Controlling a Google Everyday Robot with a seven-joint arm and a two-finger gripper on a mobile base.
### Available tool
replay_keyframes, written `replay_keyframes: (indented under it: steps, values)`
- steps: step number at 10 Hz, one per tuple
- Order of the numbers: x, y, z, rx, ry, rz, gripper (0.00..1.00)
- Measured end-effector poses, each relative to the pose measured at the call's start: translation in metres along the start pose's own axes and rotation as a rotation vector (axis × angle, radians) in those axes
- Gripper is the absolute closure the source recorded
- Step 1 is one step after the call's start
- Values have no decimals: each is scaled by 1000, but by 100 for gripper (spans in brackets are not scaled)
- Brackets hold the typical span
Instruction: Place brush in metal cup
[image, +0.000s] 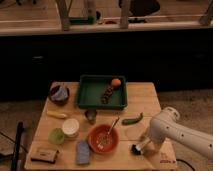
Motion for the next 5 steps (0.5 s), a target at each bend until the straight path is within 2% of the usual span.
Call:
replay_keyframes:
  steps: [4, 5]
  values:
    - [-1, -1, -2, 0, 0, -7, 99]
    - [0, -1, -3, 0, -3, -9, 100]
